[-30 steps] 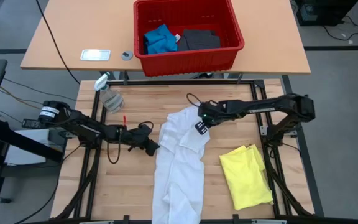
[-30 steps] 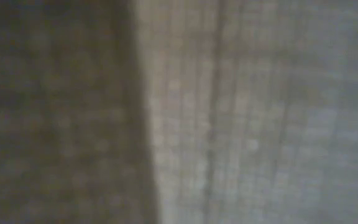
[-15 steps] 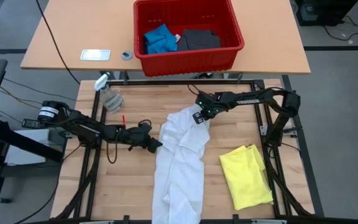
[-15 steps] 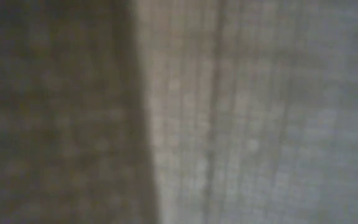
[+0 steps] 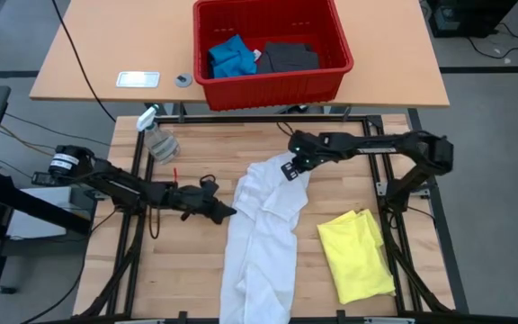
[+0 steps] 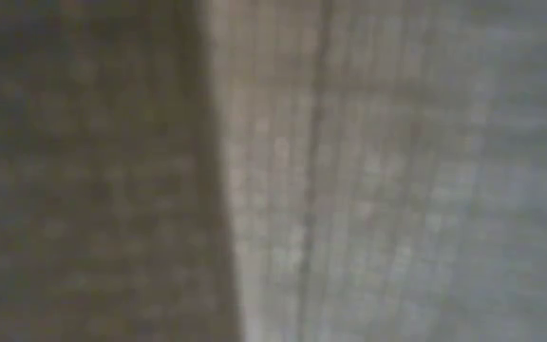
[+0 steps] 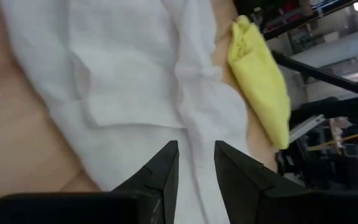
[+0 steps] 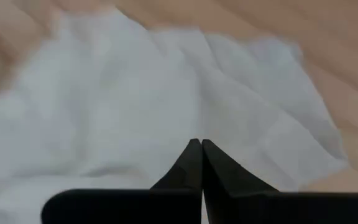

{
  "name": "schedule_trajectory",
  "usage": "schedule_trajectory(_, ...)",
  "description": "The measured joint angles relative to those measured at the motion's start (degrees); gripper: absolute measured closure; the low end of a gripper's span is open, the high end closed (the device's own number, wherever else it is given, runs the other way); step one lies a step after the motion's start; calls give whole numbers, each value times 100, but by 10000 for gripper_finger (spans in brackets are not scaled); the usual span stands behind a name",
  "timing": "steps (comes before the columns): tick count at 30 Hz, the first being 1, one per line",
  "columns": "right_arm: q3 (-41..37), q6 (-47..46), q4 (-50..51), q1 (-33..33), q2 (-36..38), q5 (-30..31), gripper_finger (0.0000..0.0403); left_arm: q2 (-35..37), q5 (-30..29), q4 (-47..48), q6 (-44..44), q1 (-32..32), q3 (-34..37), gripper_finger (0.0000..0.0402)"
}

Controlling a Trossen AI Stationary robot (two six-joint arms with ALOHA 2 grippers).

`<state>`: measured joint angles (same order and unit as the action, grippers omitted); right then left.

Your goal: Fold Laundry from Bin

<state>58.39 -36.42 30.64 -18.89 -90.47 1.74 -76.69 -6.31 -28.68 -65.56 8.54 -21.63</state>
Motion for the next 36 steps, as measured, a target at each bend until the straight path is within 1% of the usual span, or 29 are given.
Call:
schedule_trajectory(3, 0, 11, -378, 118, 286, -48, 398, 1, 2, -85, 6, 47, -2, 293)
schedule_trajectory(6, 0, 11, -851, 207, 419, -413, 398, 130, 2, -70, 100, 45, 2, 293)
schedule_trajectory(8, 0, -156, -1237, 243, 434, -693, 398, 273, -2, -69, 200, 24, -4, 293)
schedule_trajectory(11, 11, -354, -1723, 285, 218, -955, 398, 572, -35, -82, 389, -83, 0, 293)
schedule_trajectory(14, 9, -392, -1883, 303, -189, -955, 400, 883, -230, -81, 608, -210, 0, 293)
schedule_trajectory(18, 82, -413, -1948, 333, -688, -981, 400, 1062, -324, -71, 801, -323, 0, 292)
schedule_trajectory(24, 168, -297, -1986, 382, -1157, -892, 400, 1073, -326, -70, 1268, -307, 0, 292)
schedule_trajectory(28, 168, -20, -1760, 376, -1392, -1070, 400, 1073, -352, -66, 1080, -322, 0, 287)
schedule_trajectory(32, 166, 344, -1328, 449, -1488, -1265, 401, 986, -459, -31, 938, -322, 0, 263)
schedule_trajectory(34, 166, 533, -1149, 529, -1441, -1418, 400, 984, -459, 54, 789, -318, 1, 254)
schedule_trajectory(36, 164, 713, -1051, 622, -1366, -1725, 400, 988, -466, 82, 576, -325, -2, 251)
